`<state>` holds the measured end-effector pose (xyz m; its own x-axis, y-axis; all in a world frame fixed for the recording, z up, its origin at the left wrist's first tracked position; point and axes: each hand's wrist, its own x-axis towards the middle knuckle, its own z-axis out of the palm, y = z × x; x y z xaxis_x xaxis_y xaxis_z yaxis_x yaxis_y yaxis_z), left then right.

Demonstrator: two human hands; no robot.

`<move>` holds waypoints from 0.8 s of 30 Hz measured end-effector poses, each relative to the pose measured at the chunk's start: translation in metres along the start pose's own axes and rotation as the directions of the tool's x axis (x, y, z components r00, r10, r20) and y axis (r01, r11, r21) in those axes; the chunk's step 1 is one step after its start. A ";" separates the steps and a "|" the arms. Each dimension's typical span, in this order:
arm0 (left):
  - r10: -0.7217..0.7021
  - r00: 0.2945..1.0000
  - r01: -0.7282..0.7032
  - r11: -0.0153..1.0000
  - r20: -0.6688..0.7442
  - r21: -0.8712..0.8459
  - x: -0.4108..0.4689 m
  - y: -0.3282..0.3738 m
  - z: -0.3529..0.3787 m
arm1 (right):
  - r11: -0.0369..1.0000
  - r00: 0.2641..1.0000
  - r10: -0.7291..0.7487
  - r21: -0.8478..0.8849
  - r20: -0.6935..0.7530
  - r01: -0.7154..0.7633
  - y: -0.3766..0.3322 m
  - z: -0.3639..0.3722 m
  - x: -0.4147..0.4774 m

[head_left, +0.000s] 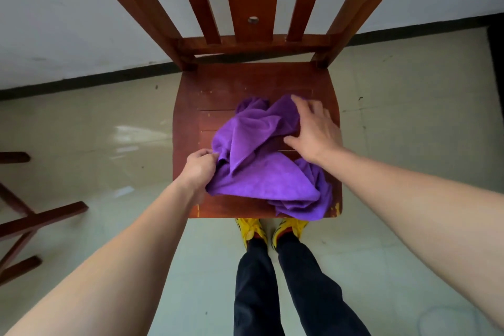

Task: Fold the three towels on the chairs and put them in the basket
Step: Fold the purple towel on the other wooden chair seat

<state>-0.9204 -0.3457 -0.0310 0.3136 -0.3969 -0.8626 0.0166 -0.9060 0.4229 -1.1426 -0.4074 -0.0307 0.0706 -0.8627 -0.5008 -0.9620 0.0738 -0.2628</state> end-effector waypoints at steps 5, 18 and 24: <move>-0.053 0.950 0.059 0.998 0.307 -0.010 -0.018 0.008 -0.013 | 0.997 0.993 -0.044 0.071 0.113 0.036 -0.021 0.000 0.020; 0.006 0.991 -0.010 0.999 0.131 0.032 -0.002 0.026 -0.014 | 0.474 0.933 0.358 0.855 0.032 -0.211 -0.030 -0.076 0.066; -0.107 0.991 0.075 0.942 -0.082 -0.326 0.011 0.016 -0.028 | 0.552 0.876 0.470 0.737 0.111 -0.390 -0.017 -0.032 0.043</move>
<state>-0.8899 -0.3604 -0.0255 0.3871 -0.2839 -0.8773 0.3491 -0.8355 0.4244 -1.1320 -0.4623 -0.0213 -0.3612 -0.6648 -0.6539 -0.3639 0.7461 -0.5576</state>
